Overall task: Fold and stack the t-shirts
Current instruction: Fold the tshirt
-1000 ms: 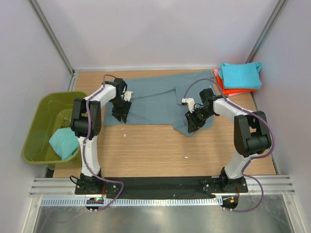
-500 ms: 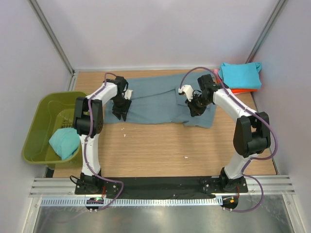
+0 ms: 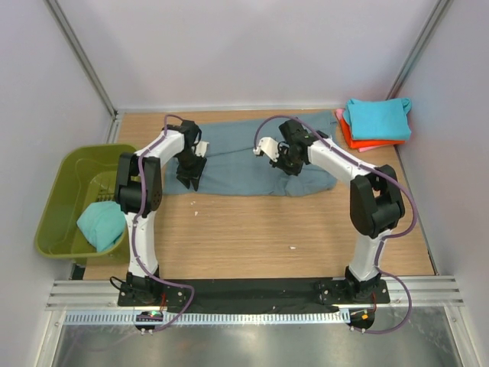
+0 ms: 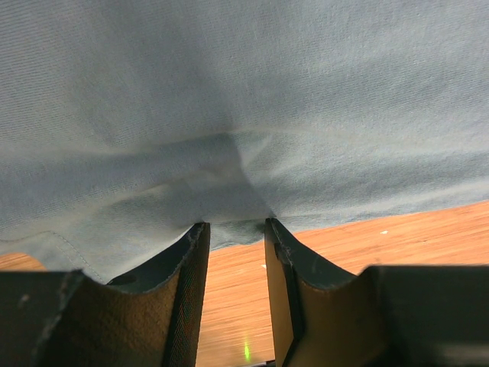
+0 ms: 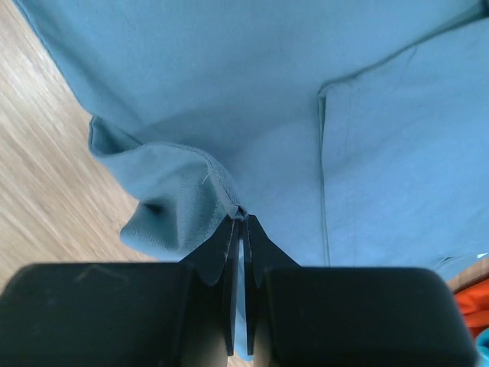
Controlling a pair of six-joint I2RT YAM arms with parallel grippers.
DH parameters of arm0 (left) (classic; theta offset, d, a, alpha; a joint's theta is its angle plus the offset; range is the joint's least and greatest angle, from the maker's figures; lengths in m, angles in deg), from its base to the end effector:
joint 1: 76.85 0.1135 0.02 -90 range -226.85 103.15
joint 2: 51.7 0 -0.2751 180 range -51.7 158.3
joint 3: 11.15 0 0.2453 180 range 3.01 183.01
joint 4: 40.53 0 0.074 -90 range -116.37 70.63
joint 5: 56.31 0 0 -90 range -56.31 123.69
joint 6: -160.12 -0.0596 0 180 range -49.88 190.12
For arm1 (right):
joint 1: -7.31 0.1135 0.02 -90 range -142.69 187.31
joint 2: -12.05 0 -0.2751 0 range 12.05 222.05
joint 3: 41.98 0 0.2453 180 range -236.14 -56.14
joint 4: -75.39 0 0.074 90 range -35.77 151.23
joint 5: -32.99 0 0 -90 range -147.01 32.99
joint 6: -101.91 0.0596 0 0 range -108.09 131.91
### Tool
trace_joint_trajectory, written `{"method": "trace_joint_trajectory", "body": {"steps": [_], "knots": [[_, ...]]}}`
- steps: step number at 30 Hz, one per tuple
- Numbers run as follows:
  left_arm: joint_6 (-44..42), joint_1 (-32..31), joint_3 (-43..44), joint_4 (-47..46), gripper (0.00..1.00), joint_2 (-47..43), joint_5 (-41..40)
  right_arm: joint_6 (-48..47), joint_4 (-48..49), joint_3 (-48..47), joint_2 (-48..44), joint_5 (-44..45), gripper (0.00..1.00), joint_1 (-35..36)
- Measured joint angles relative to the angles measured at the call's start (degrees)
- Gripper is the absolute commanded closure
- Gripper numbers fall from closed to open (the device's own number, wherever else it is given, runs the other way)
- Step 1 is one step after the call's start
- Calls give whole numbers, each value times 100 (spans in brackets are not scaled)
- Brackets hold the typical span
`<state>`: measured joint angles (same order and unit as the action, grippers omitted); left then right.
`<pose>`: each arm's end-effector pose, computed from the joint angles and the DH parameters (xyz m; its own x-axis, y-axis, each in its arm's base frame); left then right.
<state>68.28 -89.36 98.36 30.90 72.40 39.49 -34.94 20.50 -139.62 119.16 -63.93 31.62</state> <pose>0.4096 -0.0970 0.1465 -0.9663 0.2471 -0.0726 0.2535 0.9623 -0.0985 0.3620 0.1714 0.2160 -0.2291 -0.8982 -0.3752 -0.9114 0.3333 -0.2414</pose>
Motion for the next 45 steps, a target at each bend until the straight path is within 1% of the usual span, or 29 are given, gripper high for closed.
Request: {"method": "trace_joint_trajectory", "body": {"steps": [3, 10, 14, 15, 17, 20, 23, 35, 45], "knots": [[-2, 0, -7, -2, 64, -4, 0, -68, 68, -37, 28, 160, 95, 98], [0, -2, -15, -9, 64, -9, 0, -151, 284, -345, 280, 428, 95, 199], [-2, -4, -24, -20, 64, -11, -2, -214, 350, -420, 420, 540, 92, 334], [-2, -9, -28, -24, 64, -15, -2, -227, 361, -437, 448, 555, 89, 380], [-2, -13, -35, -28, 64, -20, -13, -240, 382, -439, 474, 579, 88, 476], [-2, -17, -35, -31, 64, -20, -20, -251, 393, -439, 479, 597, 92, 605], [0, -17, -39, -33, 64, -20, -20, -256, 407, -444, 481, 601, 93, 693], [-2, -48, -37, -33, 64, -20, -59, -348, 433, -516, 581, 643, 93, 933], [-2, -55, -37, -33, 64, -20, -81, -592, 404, -667, 1043, 673, 94, 1333]]}}
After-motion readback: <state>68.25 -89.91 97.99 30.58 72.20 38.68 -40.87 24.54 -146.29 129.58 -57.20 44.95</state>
